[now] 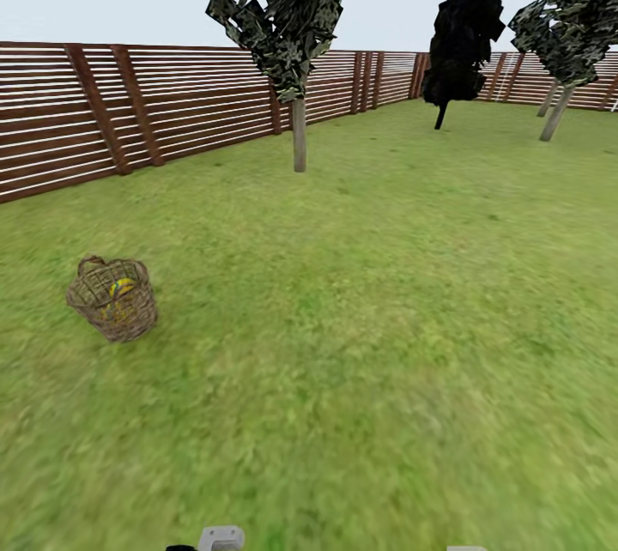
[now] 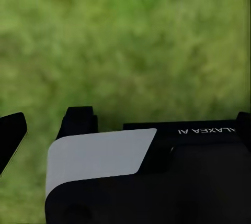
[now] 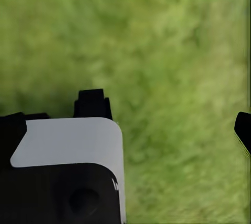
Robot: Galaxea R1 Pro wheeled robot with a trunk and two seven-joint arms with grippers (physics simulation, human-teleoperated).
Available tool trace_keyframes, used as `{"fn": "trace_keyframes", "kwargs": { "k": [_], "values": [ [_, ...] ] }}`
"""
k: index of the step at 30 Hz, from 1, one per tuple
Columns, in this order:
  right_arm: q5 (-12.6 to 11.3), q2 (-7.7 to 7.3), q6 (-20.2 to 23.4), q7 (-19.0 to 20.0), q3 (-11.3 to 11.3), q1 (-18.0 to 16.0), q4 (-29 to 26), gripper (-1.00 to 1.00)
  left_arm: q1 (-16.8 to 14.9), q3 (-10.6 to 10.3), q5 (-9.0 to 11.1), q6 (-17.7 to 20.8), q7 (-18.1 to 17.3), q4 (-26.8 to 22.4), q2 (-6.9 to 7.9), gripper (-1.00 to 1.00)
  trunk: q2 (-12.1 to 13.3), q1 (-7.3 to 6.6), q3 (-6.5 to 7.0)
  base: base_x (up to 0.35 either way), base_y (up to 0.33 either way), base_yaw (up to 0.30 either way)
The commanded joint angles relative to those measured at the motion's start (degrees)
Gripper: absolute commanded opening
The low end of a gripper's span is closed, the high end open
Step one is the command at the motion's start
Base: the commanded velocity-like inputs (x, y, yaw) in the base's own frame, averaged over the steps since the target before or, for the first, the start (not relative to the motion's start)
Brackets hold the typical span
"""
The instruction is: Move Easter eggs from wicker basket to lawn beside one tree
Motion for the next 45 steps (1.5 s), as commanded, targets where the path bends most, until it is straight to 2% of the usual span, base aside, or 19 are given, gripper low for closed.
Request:
{"fn": "trace_keyframes", "kwargs": {
  "k": [1, 21, 45],
  "values": [
    [0.1, 0.01, 0.3, -0.1, -0.2, 0.0, -0.1, 1.00, 0.0, 0.1, 0.1, 0.3, -0.1, -0.1, 0.00, 1.00, 0.0, 0.03, -0.05, 0.326, 0.000, 0.000],
    [0.2, 0.00, 0.2, -0.1, -0.2, 0.0, -0.1, 1.00, 0.0, 0.1, 0.1, 0.3, -0.1, -0.1, 0.04, 1.00, 0.0, 0.03, 0.34, 0.326, 0.000, 0.013],
    [0.2, 0.09, 0.3, -0.3, -0.2, 0.0, -0.1, 1.00, 0.0, 0.1, 0.1, 0.3, -0.1, -0.1, 0.08, 1.00, 0.0, 0.03, 1.23, 0.326, -0.119, 0.260]
  ]
}}
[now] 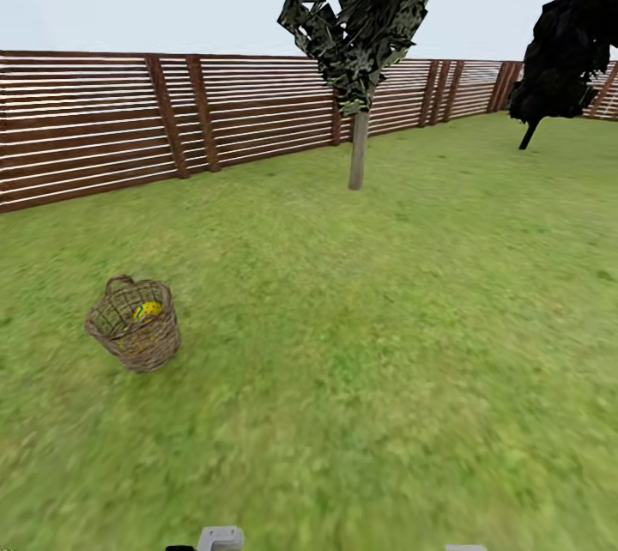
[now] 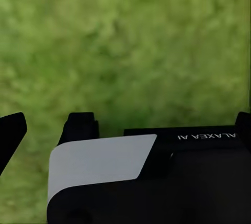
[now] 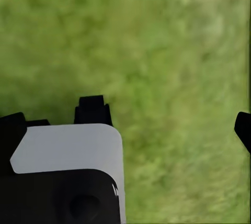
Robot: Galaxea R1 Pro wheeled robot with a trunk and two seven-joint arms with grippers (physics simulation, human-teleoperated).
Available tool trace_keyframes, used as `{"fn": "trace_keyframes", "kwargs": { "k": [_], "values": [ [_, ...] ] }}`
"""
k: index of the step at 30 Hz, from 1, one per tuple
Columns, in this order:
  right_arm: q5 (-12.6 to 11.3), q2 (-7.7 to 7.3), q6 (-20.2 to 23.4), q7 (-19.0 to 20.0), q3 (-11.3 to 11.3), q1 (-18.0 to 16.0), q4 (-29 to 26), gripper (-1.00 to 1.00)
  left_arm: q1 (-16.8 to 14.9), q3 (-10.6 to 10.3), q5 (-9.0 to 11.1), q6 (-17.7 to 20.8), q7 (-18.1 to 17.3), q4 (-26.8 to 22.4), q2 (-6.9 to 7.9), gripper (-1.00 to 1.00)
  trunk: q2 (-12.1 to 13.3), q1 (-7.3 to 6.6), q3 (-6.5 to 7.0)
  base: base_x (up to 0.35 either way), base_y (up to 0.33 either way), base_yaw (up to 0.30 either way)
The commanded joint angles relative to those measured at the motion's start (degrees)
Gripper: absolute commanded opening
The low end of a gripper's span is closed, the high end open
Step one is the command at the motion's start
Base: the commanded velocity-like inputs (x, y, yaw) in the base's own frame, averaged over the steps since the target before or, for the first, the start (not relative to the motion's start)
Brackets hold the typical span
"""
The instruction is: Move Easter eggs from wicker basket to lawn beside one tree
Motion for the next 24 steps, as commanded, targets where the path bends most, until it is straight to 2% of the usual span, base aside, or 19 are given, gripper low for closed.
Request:
{"fn": "trace_keyframes", "kwargs": {
  "k": [1, 24],
  "values": [
    [0.1, 0.01, 0.3, -0.1, -0.3, 0.0, -0.1, 1.00, 0.0, 0.1, 0.1, 0.3, -0.1, -0.1, -0.01, 1.00, 0.0, 0.03, -0.02, 0.326, -0.078, 0.283],
    [0.2, 0.29, 0.5, -0.3, -0.3, 0.0, 0.0, 1.00, 0.0, 0.1, 0.1, 0.3, -0.1, -0.1, -0.01, 1.00, 0.0, 0.03, 0.56, 0.326, -0.092, 0.284]
  ]
}}
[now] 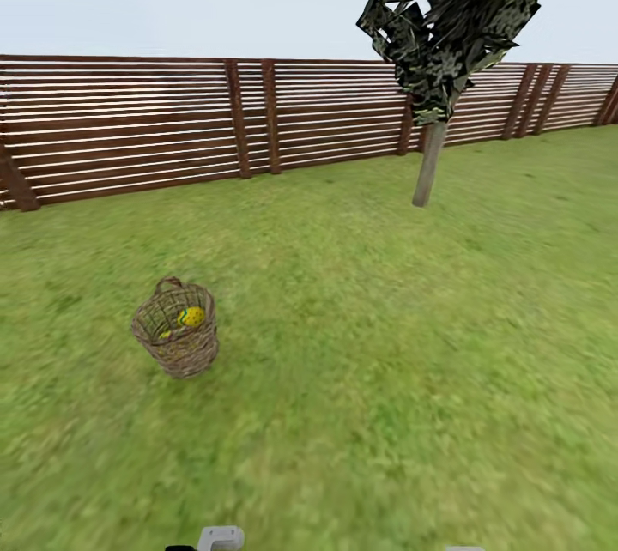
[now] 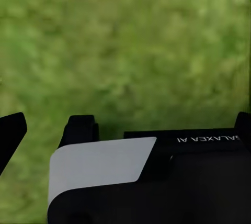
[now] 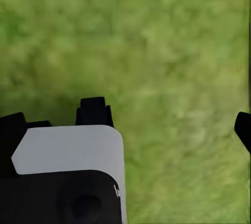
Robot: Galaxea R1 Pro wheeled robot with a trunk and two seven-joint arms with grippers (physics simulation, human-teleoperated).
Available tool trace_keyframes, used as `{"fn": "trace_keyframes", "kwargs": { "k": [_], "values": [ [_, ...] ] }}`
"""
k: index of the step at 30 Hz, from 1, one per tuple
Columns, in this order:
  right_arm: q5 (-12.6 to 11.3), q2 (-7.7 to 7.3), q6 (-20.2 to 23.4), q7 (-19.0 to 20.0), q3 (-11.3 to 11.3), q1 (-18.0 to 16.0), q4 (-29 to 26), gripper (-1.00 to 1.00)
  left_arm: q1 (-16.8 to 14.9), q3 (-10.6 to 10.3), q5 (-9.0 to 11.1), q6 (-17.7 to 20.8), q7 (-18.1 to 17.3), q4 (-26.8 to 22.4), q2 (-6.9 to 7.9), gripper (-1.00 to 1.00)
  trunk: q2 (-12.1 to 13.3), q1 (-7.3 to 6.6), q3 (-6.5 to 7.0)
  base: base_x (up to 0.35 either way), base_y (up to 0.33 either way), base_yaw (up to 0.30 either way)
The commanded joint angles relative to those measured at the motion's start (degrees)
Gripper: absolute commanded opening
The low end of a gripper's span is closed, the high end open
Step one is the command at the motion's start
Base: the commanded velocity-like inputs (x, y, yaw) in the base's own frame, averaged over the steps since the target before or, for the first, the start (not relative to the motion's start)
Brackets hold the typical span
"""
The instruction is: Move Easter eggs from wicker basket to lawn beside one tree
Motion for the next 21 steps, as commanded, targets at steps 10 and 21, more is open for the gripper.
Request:
{"fn": "trace_keyframes", "kwargs": {
  "k": [10, 21],
  "values": [
    [1.7, -0.02, 0.4, -0.1, -0.3, 0.0, -0.1, 1.00, 0.0, 0.0, 0.1, 0.3, -0.1, -0.1, -0.10, 1.00, 0.0, 0.03, 0.10, 0.324, -0.154, 0.287],
    [1.8, -0.09, 0.4, -0.1, -0.3, 0.0, -0.1, 1.00, 0.0, 0.0, 0.0, 0.3, -0.1, -0.1, -0.10, 1.00, 0.0, 0.03, 0.10, 0.321, -0.168, 0.291]
  ]
}}
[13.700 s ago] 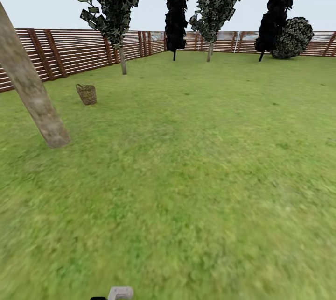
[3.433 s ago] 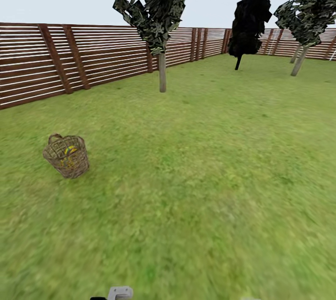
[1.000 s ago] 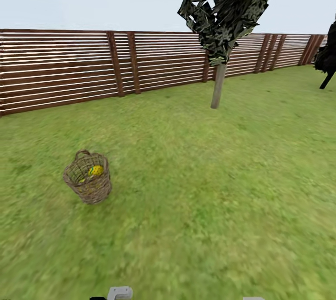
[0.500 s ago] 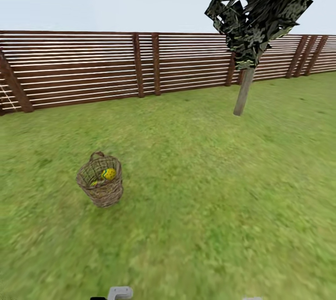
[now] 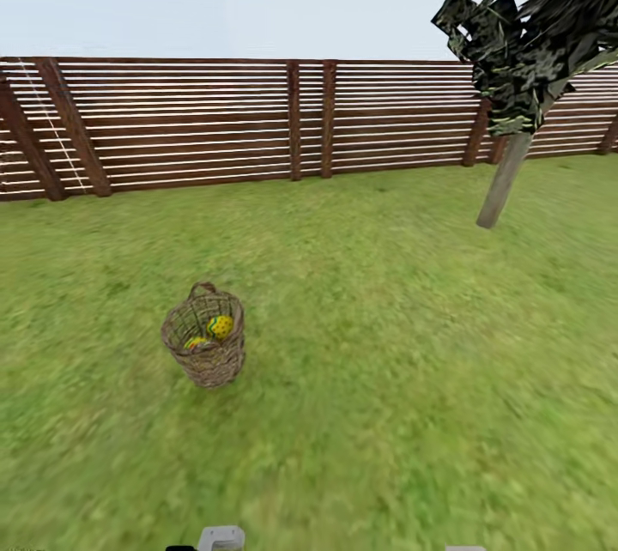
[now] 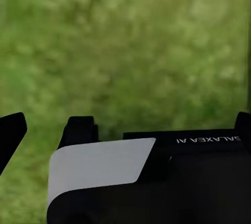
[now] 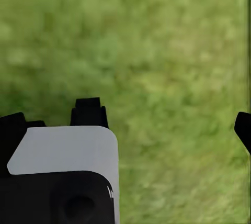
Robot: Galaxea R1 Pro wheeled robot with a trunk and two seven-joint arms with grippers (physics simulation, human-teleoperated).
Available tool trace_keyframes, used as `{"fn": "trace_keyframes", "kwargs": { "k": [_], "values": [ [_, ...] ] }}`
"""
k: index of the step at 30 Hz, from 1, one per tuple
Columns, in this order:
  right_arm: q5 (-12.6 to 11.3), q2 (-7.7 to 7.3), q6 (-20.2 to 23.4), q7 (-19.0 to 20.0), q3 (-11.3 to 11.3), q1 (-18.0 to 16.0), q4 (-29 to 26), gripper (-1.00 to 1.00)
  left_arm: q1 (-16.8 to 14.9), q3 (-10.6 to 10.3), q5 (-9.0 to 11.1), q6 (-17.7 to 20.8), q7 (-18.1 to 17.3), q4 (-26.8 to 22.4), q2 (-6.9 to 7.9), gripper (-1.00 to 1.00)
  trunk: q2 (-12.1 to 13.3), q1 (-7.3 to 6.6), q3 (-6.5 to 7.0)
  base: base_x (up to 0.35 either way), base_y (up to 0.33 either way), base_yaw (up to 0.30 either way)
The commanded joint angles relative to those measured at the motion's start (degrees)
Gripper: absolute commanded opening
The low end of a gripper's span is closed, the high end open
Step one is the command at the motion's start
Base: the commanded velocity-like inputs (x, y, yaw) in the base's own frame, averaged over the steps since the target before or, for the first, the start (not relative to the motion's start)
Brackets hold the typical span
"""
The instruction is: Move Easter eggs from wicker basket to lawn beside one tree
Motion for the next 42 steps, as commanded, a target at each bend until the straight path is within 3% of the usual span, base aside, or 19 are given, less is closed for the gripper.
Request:
{"fn": "trace_keyframes", "kwargs": {
  "k": [1, 12, 24, 35, 42],
  "values": [
    [0.3, 0.01, 0.3, 0.0, -0.3, 0.0, -0.1, 1.00, 0.0, 0.1, 0.0, 0.3, -0.1, -0.1, -0.01, 1.00, 0.0, 0.03, -0.05, 0.318, -0.172, 0.292],
    [0.3, -0.08, 0.3, 0.1, -0.3, 0.0, -0.2, 1.00, 0.0, 0.1, 0.0, 0.4, -0.1, -0.1, -0.01, 1.00, 0.0, 0.03, -0.05, 0.316, -0.175, 0.287],
    [0.2, 0.05, 0.2, 0.4, -0.4, 0.0, -0.2, 1.00, 0.0, 0.1, 0.0, 0.3, -0.1, -0.1, -0.02, 1.00, 0.0, 0.03, -0.05, 0.310, -0.168, 0.026],
    [0.2, -0.24, 0.3, 0.3, -0.4, 0.0, -0.3, 1.00, 0.0, 0.1, 0.1, -2.1, 0.0, -0.2, -0.45, 1.00, 0.0, 0.03, -0.05, 0.070, -0.062, 0.002],
    [0.2, -0.11, 0.3, 0.2, -0.4, 0.0, -0.3, 1.00, 0.0, 0.1, 0.1, -2.1, 0.1, -0.1, -0.45, 1.00, 0.0, 0.03, -0.05, 0.233, -0.230, 0.239]
  ]
}}
